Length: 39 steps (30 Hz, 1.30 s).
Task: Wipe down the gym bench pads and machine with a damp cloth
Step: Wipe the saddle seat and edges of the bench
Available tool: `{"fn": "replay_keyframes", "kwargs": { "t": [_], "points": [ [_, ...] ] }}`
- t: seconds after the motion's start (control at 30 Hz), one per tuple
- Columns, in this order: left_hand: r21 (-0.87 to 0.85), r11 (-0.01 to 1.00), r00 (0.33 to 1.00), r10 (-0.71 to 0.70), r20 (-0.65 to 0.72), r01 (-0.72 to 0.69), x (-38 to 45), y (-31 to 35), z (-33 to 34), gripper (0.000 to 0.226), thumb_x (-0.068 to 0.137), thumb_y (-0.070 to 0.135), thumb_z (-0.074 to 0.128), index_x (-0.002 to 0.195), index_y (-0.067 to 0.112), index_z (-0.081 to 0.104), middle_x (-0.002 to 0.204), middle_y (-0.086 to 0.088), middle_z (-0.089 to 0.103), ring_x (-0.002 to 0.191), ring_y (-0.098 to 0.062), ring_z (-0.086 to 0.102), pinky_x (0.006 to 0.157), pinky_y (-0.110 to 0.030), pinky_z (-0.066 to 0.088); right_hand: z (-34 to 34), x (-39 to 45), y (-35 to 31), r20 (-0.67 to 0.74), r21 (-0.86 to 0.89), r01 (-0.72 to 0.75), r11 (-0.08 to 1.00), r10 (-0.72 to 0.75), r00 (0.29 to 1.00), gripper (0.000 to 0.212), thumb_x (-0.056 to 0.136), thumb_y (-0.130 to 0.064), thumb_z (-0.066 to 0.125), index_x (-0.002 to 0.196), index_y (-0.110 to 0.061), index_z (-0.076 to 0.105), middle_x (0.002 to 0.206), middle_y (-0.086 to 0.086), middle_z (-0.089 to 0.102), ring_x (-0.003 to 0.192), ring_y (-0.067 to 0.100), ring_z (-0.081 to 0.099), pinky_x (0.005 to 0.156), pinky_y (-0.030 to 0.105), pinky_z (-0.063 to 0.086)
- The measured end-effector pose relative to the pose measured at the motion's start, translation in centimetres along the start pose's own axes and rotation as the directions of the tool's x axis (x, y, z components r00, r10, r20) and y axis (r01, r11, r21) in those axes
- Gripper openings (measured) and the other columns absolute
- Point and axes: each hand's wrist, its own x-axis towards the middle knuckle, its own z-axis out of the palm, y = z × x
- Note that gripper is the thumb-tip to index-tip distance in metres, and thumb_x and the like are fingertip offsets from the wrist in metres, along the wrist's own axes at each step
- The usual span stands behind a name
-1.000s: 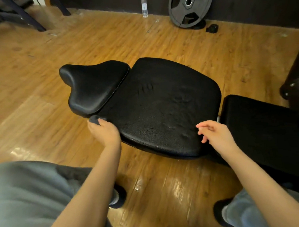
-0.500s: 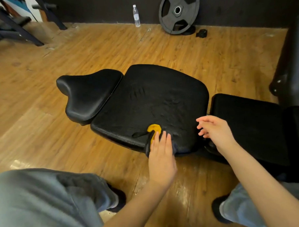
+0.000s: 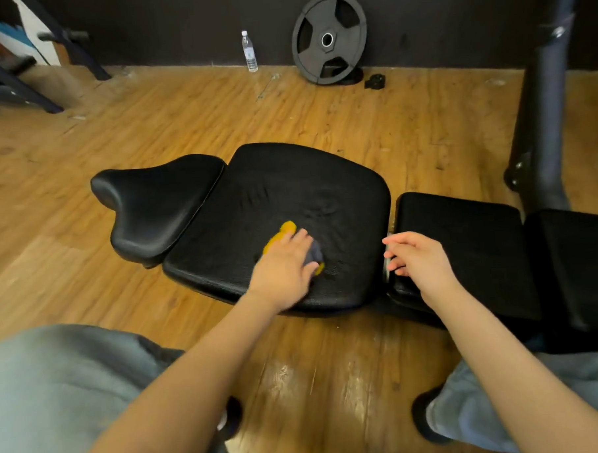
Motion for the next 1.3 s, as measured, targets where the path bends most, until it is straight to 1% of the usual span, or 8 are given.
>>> {"fn": "replay_keyframes", "kwargs": {
  "t": [0.13,0.23,0.5,0.7,0.97,1.13,1.23,1.3],
  "points": [
    [0.048,0.958,0.958,-0.284,0.038,0.282,1.9,-4.8,-1.5,0.064,0.099,0.045,0.034,0.151,0.010,0.019,0.159,-0.006,0.013,0.146,-0.027,0.004,0.117,-0.038,0.012,-0.1,0.1,0.2,-0.001,-0.016,-0.001,1.000,0.001,1.000,0.018,0.094,-0.010,0.050,0.098,-0.018,0.065,0.085,0.003,0.066,0.069,0.011,0.060,0.063,0.019,0.049],
    [0.101,0.933,0.937,-0.350,0.024,0.346,2.1,-4.6,-1.3,0.065,0.099,0.048,0.028,0.151,0.009,0.018,0.159,-0.009,0.011,0.146,-0.030,0.002,0.117,-0.041,0.014,-0.3,0.4,0.4,-0.005,-0.017,-0.011,1.000,0.011,1.000,0.018,0.094,-0.009,0.050,0.096,-0.019,0.065,0.084,0.004,0.065,0.068,0.011,0.060,0.061,0.018,0.049],
    [0.081,0.997,0.998,0.013,0.058,-0.017,-1.7,3.2,1.0,0.063,0.097,0.043,0.025,0.151,0.010,0.019,0.159,-0.005,0.013,0.146,-0.023,0.003,0.117,-0.034,0.006,-0.4,1.4,0.8,-0.082,0.129,-0.029,0.991,0.040,0.996,0.020,0.093,-0.006,0.050,0.097,-0.016,0.067,0.079,0.005,0.065,0.067,0.015,0.059,0.066,0.025,0.051],
    [0.130,0.963,0.963,0.214,0.164,-0.236,-2.3,5.8,1.7,0.067,0.097,0.049,0.017,0.151,0.011,0.015,0.159,-0.007,0.009,0.147,-0.024,-0.002,0.117,-0.033,0.000,0.4,1.3,0.5,-0.058,0.148,-0.035,0.988,0.044,0.997,0.019,0.093,-0.007,0.050,0.097,-0.016,0.066,0.080,0.005,0.063,0.066,0.013,0.059,0.064,0.024,0.049],
    [0.142,0.897,0.892,0.375,0.252,-0.418,-2.4,1.7,0.6,0.071,0.096,0.052,0.040,0.152,0.015,0.015,0.160,-0.002,0.005,0.147,-0.018,-0.007,0.118,-0.032,0.003,1.8,1.4,0.0,-0.058,0.106,-0.073,0.992,0.080,0.995,0.017,0.094,-0.008,0.051,0.098,-0.017,0.064,0.083,0.005,0.064,0.070,0.015,0.060,0.064,0.023,0.050],
    [0.026,0.980,0.972,0.191,0.139,-0.196,-3.2,-3.0,-1.5,0.066,0.094,0.054,0.038,0.149,0.018,0.028,0.158,0.003,0.015,0.146,-0.011,0.002,0.114,-0.023,-0.001,2.8,1.8,-0.9,-0.069,0.129,-0.078,0.989,0.087,0.994,0.018,0.094,-0.009,0.052,0.096,-0.019,0.066,0.084,0.005,0.065,0.072,0.016,0.062,0.067,0.025,0.052],
    [-0.068,0.988,0.990,-0.139,0.015,0.140,-3.3,-8.2,-3.4,0.059,0.096,0.040,0.049,0.145,0.009,0.036,0.155,-0.005,0.026,0.145,-0.019,0.017,0.116,-0.030,0.012,3.7,1.6,-1.0,-0.054,0.153,-0.086,0.985,0.095,0.994,0.019,0.094,-0.008,0.052,0.093,-0.019,0.066,0.083,0.005,0.065,0.072,0.016,0.062,0.067,0.025,0.053],
    [-0.130,0.913,0.921,-0.390,0.005,0.387,-3.8,-12.3,-4.3,0.057,0.096,0.031,0.053,0.143,0.004,0.037,0.153,-0.010,0.029,0.143,-0.024,0.023,0.114,-0.033,0.019,4.3,1.5,-1.0,-0.036,0.151,-0.090,0.985,0.096,0.995,0.019,0.094,-0.009,0.051,0.092,-0.019,0.066,0.083,0.005,0.065,0.072,0.016,0.062,0.067,0.026,0.053]
  ]
}}
